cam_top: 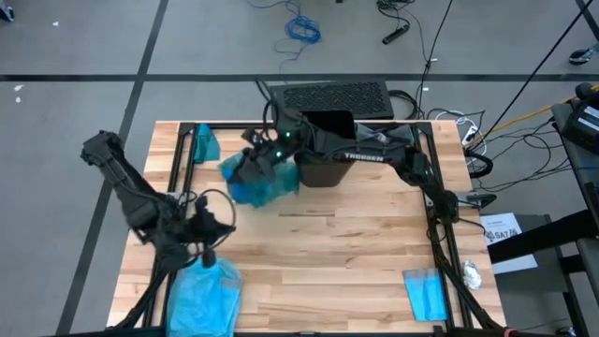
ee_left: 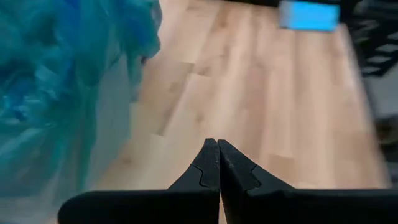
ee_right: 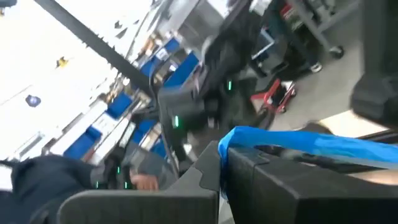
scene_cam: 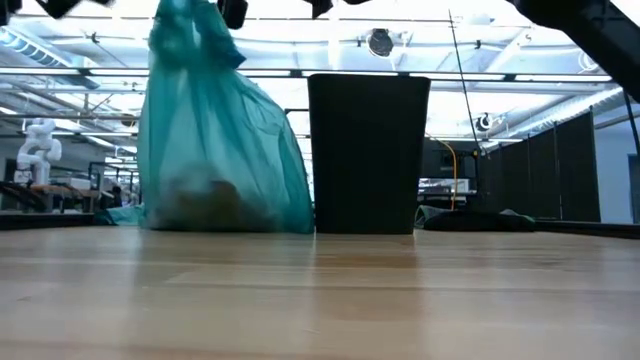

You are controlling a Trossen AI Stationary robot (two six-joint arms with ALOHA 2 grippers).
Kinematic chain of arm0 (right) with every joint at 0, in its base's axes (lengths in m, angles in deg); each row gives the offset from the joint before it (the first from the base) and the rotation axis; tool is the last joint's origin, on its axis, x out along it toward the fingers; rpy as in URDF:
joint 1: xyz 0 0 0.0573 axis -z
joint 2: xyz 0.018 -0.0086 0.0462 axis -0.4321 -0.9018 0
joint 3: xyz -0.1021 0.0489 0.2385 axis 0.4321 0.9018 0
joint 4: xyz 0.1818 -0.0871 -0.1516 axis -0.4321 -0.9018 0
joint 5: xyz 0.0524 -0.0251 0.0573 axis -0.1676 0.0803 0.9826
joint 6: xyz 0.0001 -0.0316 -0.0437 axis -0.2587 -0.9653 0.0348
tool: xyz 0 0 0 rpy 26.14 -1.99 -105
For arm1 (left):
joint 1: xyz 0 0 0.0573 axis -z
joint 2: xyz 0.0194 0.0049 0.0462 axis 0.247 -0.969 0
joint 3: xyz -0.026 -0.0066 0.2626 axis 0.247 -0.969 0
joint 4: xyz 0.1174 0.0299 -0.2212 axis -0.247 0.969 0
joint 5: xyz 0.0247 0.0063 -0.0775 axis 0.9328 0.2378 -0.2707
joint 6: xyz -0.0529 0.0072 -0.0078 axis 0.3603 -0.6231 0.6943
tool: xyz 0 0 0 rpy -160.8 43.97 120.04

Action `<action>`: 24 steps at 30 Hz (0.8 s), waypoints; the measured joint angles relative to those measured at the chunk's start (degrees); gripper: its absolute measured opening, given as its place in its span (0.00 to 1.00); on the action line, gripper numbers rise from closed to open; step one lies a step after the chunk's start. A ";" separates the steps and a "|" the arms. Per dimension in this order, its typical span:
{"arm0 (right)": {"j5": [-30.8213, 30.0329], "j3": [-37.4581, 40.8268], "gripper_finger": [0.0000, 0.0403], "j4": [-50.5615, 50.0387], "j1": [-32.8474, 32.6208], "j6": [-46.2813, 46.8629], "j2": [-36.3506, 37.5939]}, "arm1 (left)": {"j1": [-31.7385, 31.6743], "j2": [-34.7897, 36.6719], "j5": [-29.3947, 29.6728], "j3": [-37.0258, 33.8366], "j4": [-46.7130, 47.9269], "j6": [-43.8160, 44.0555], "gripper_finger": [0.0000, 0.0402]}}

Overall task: Place trash/remove bag and relplace
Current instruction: Close the blue trash bag

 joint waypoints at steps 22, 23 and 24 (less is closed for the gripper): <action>-0.14 0.00 0.00 -2.94 6.91 3.76 -0.02 | -57.79 -7.03 -25.43 -14.80 -41.05 -49.99 0.00; -0.49 0.02 0.00 -3.54 7.12 3.74 -0.02 | -59.69 -8.85 -27.28 -15.31 -42.53 -49.97 0.00; -0.59 0.02 0.00 -3.66 7.32 3.74 -0.09 | -61.25 -10.87 -28.27 -15.50 -43.87 -49.67 0.00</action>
